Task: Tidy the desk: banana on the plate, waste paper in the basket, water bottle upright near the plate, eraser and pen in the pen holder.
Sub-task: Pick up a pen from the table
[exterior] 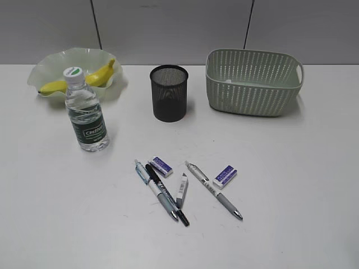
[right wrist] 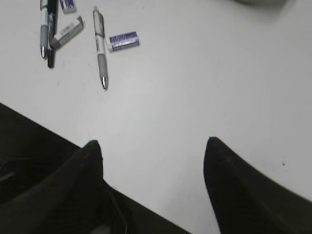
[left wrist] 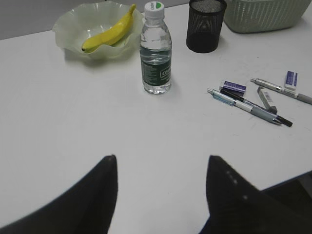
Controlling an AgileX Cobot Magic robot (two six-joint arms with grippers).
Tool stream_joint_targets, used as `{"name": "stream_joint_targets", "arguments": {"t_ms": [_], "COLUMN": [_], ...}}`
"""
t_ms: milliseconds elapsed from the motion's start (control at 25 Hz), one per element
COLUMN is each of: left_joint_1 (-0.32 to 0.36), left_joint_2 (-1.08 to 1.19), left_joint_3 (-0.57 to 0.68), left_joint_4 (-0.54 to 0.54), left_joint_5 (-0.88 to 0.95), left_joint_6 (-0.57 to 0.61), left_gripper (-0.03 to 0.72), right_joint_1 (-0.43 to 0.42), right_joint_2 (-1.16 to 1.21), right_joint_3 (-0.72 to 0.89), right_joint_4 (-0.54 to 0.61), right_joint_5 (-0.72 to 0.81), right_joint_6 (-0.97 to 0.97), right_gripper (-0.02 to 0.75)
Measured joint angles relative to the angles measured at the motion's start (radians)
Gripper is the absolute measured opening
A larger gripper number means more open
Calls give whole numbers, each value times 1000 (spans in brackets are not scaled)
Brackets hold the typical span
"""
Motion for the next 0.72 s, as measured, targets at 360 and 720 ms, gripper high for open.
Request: {"name": "stream_joint_targets", "arguments": {"t_ms": [360,720], "left_joint_1": [0,0], "left_joint_2": [-33,-33], "left_joint_3": [0,0], "left_joint_4": [0,0], "left_joint_5": [-1,-1], "left_joint_6": [0,0], "left_gripper": [426,426], "right_joint_1": [0,176], "right_joint_2": [641,1028], "right_joint_3": [-228,-462], "right_joint_4": [83,72], "right_joint_5": [-10,-25], "right_joint_6": [-14,18], "right_gripper": [475,430]}}
